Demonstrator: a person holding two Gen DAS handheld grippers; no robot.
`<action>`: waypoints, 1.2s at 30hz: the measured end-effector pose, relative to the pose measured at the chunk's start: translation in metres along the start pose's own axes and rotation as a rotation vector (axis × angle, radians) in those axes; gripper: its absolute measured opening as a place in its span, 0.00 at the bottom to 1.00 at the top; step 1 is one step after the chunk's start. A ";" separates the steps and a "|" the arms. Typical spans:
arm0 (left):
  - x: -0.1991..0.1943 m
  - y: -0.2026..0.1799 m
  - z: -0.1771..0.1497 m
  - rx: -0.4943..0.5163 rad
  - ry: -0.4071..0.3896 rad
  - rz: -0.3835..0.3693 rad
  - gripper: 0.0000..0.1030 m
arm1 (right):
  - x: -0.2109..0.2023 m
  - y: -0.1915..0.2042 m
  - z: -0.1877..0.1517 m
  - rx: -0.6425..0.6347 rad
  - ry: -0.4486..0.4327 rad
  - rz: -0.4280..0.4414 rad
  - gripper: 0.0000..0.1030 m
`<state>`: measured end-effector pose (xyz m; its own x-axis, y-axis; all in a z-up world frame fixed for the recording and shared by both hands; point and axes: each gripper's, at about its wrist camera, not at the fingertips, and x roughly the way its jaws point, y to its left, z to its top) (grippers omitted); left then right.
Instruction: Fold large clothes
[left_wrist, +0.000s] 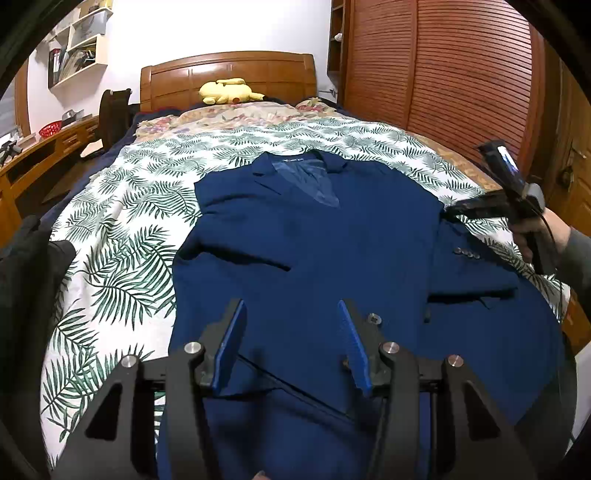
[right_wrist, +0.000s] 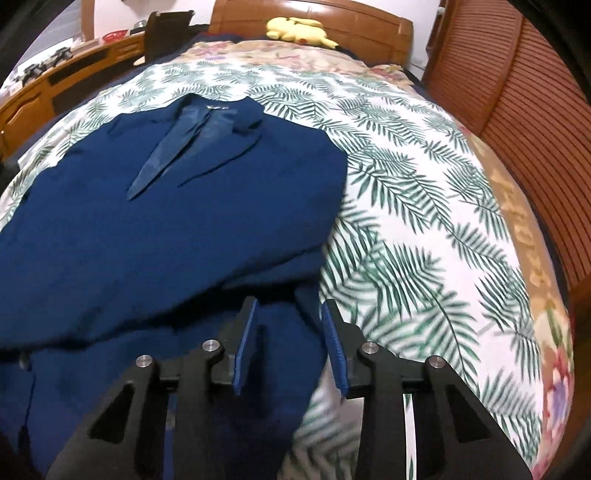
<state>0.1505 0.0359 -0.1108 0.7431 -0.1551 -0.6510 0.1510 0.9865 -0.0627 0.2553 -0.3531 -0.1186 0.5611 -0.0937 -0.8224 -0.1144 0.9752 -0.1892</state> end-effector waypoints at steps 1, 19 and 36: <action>0.000 0.000 0.000 0.001 0.002 0.001 0.49 | 0.004 -0.001 0.002 0.004 0.002 0.005 0.31; -0.004 0.006 -0.002 -0.011 -0.003 0.003 0.49 | -0.006 -0.044 0.001 0.099 -0.042 -0.017 0.10; -0.005 0.005 -0.003 -0.009 -0.001 0.000 0.49 | 0.034 -0.018 0.024 0.083 -0.012 -0.048 0.00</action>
<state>0.1459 0.0419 -0.1104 0.7439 -0.1550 -0.6501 0.1450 0.9870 -0.0694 0.2956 -0.3686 -0.1302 0.5741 -0.1392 -0.8069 -0.0192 0.9829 -0.1832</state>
